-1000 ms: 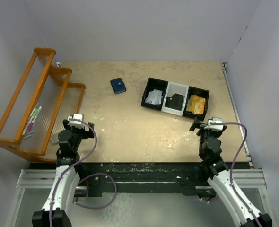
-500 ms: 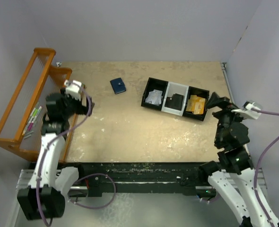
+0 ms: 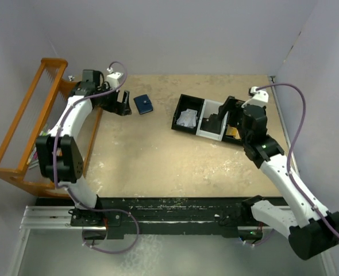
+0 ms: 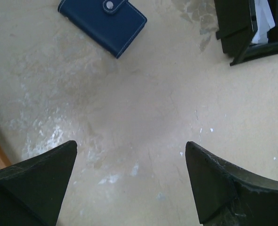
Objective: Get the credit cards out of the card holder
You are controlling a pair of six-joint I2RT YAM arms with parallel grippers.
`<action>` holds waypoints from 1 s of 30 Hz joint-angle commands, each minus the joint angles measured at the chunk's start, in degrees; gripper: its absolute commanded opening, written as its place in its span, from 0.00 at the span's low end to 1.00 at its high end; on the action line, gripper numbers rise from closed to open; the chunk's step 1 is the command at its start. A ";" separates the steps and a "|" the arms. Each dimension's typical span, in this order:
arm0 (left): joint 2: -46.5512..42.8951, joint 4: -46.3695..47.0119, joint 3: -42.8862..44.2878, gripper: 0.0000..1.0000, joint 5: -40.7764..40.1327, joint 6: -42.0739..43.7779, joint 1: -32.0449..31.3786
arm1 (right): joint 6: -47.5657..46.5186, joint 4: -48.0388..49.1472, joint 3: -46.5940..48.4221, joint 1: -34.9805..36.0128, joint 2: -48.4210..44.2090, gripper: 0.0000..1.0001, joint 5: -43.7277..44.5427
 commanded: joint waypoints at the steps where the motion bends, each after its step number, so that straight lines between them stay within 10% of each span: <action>1: 7.95 -0.68 10.94 0.99 0.65 -4.09 -1.61 | -1.09 2.59 0.72 0.23 2.79 1.00 -6.93; 16: 36.88 4.37 33.40 0.85 -7.57 -17.49 -6.89 | -1.97 7.31 -6.96 3.76 3.70 1.00 -3.39; 30: 42.60 11.05 36.31 0.84 -8.96 -18.99 -7.15 | -2.45 11.64 -5.26 9.28 10.48 1.00 -4.58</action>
